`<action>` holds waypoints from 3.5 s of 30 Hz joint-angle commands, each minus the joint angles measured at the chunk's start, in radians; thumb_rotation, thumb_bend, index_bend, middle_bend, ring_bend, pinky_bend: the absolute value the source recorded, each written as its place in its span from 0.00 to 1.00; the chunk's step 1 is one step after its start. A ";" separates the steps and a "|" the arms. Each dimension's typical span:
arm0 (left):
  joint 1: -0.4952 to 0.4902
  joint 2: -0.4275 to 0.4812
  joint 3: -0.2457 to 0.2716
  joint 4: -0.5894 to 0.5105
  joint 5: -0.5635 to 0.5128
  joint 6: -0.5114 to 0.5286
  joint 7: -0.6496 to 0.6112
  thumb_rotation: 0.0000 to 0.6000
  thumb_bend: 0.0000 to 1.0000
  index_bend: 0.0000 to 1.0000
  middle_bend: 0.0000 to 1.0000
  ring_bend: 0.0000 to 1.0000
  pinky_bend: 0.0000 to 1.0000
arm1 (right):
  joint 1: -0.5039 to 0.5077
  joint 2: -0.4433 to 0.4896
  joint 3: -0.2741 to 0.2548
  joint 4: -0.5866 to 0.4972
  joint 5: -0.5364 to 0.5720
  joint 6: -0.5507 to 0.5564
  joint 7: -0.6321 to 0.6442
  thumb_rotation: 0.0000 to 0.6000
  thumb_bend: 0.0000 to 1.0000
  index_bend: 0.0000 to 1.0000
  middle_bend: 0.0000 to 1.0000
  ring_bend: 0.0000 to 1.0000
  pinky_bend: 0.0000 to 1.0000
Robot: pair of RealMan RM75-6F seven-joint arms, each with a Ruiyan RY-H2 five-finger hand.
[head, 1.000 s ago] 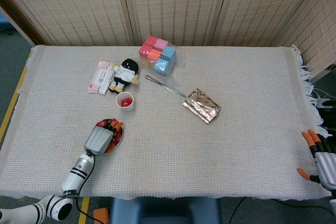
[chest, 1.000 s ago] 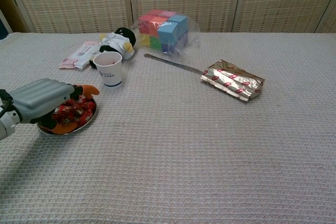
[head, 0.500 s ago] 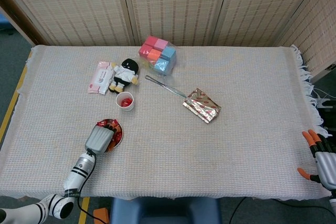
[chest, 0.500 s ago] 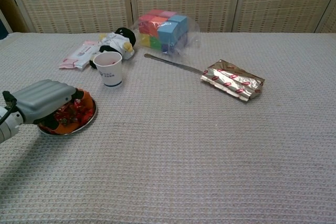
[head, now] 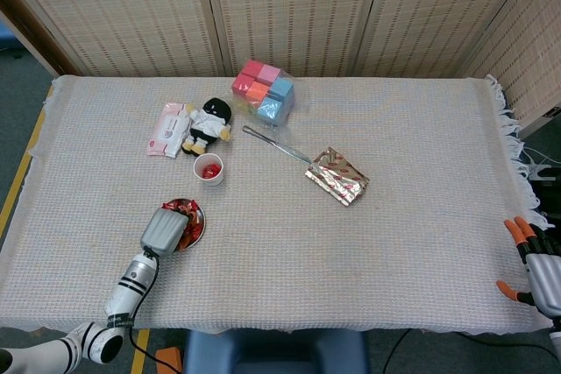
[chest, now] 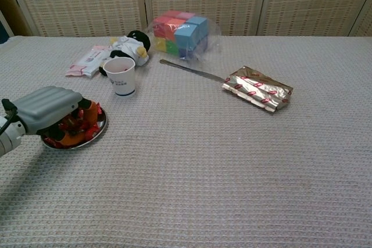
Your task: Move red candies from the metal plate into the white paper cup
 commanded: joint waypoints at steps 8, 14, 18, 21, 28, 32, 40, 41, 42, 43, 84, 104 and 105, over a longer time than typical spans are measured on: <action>-0.006 -0.003 -0.009 0.012 0.000 -0.011 -0.008 1.00 0.45 0.57 0.56 0.55 1.00 | 0.001 0.000 0.001 -0.001 0.005 -0.003 -0.004 1.00 0.09 0.00 0.00 0.00 0.14; -0.015 -0.006 -0.018 0.028 -0.003 -0.022 -0.018 1.00 0.48 0.63 0.60 0.58 1.00 | 0.002 0.000 0.003 -0.001 0.012 -0.006 -0.007 1.00 0.09 0.00 0.00 0.00 0.14; -0.020 -0.008 -0.024 0.037 -0.003 -0.025 -0.021 1.00 0.51 0.66 0.64 0.60 1.00 | 0.004 -0.002 0.004 0.000 0.016 -0.011 -0.011 1.00 0.09 0.00 0.00 0.00 0.15; -0.025 -0.009 -0.032 0.043 -0.004 -0.022 -0.020 1.00 0.55 0.68 0.66 0.61 1.00 | 0.004 -0.002 0.004 -0.001 0.019 -0.013 -0.013 1.00 0.09 0.00 0.00 0.00 0.15; -0.036 0.010 -0.053 0.032 0.000 -0.008 -0.029 1.00 0.64 0.72 0.71 0.65 1.00 | 0.005 -0.003 0.006 0.000 0.026 -0.015 -0.015 1.00 0.09 0.00 0.00 0.00 0.15; -0.047 0.036 -0.069 -0.001 -0.003 -0.011 -0.032 1.00 0.66 0.72 0.72 0.65 1.00 | 0.006 -0.004 0.007 0.001 0.029 -0.018 -0.017 1.00 0.09 0.00 0.00 0.00 0.15; -0.094 0.078 -0.133 -0.066 0.001 0.008 -0.030 1.00 0.67 0.73 0.73 0.66 1.00 | 0.009 -0.007 0.010 0.003 0.040 -0.024 -0.024 1.00 0.09 0.00 0.00 0.00 0.15; -0.096 0.079 -0.135 -0.067 0.000 0.007 -0.030 1.00 0.66 0.73 0.73 0.66 1.00 | 0.009 -0.007 0.010 0.003 0.040 -0.024 -0.025 1.00 0.09 0.00 0.00 0.00 0.15; -0.099 0.080 -0.137 -0.068 -0.001 0.006 -0.030 1.00 0.67 0.73 0.73 0.66 1.00 | 0.009 -0.007 0.011 0.003 0.041 -0.024 -0.025 1.00 0.09 0.00 0.00 0.00 0.15; -0.104 0.081 -0.143 -0.069 -0.003 0.003 -0.031 1.00 0.67 0.73 0.73 0.66 1.00 | 0.009 -0.007 0.011 0.003 0.042 -0.024 -0.026 1.00 0.09 0.00 0.00 0.00 0.15; -0.375 -0.178 -0.159 0.516 0.030 -0.118 -0.345 1.00 0.51 0.48 0.45 0.36 0.50 | 0.026 -0.016 0.031 0.013 0.117 -0.065 -0.054 1.00 0.09 0.00 0.00 0.00 0.17; -0.295 -0.063 -0.100 0.329 0.061 -0.034 -0.377 1.00 0.42 0.18 0.26 0.21 0.40 | 0.021 -0.013 0.031 0.008 0.110 -0.052 -0.050 1.00 0.09 0.00 0.00 0.00 0.18; -0.264 -0.026 -0.086 0.256 0.068 -0.007 -0.372 1.00 0.41 0.16 0.25 0.20 0.41 | 0.020 -0.011 0.030 0.007 0.105 -0.048 -0.047 1.00 0.09 0.00 0.00 0.00 0.18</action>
